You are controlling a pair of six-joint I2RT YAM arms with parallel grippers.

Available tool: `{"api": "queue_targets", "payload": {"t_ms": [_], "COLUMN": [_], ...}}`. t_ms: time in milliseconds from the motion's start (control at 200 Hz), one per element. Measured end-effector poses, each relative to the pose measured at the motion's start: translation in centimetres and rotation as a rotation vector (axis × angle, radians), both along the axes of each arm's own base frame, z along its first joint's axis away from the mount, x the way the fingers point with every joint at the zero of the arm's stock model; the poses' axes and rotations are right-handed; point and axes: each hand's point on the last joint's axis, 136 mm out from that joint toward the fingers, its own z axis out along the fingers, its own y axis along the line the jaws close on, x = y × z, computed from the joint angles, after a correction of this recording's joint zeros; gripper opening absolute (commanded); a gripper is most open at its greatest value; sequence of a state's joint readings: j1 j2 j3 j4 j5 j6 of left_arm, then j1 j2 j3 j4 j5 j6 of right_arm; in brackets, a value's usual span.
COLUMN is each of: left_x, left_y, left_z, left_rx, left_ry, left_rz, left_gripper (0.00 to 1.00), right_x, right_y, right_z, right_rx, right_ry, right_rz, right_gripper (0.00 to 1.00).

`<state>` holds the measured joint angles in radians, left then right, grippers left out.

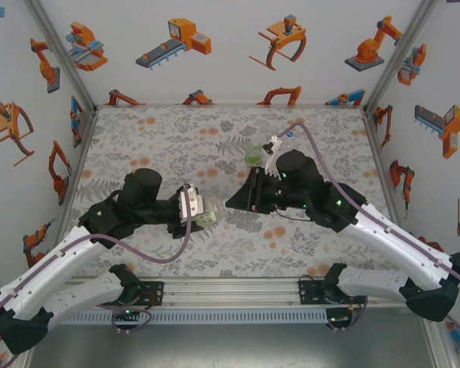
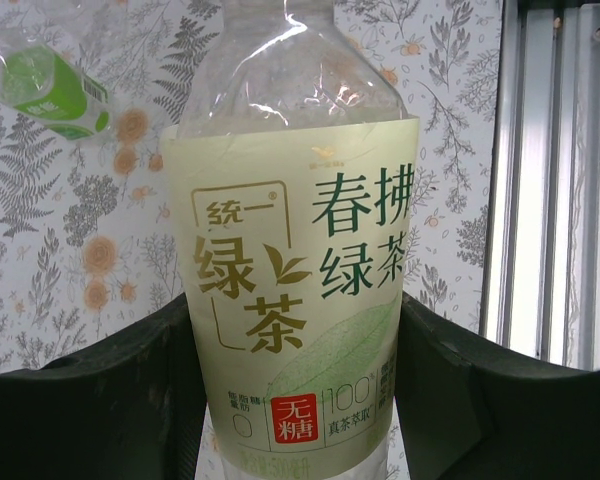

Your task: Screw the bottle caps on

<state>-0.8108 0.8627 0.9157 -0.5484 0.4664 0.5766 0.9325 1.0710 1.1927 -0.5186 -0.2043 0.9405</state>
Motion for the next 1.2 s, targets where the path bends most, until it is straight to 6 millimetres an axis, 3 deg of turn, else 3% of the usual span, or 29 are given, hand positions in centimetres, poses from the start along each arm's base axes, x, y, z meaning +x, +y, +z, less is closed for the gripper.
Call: {"api": "queue_targets", "payload": {"t_ms": [260, 671, 1202], "left_x": [-1.4, -3.6, -6.0], "left_y": [-0.9, -1.2, -1.3], "left_z": [1.3, 1.7, 2.1], "left_rx": [-0.069, -0.108, -0.131], "left_ry": [0.013, 0.078, 0.19], "left_rz": [-0.091, -0.203, -0.328], "left_gripper": [0.0, 0.0, 0.0], "right_x": [-2.3, -7.1, -11.1], "right_y": [-0.1, -0.1, -0.5], "right_z": [2.7, 4.2, 4.9], "right_rx": [-0.023, -0.04, 0.046], "right_ry": [-0.347, -0.985, -1.365], "right_rz": [0.244, 0.691, 0.946], "right_gripper": [0.0, 0.0, 0.0]}}
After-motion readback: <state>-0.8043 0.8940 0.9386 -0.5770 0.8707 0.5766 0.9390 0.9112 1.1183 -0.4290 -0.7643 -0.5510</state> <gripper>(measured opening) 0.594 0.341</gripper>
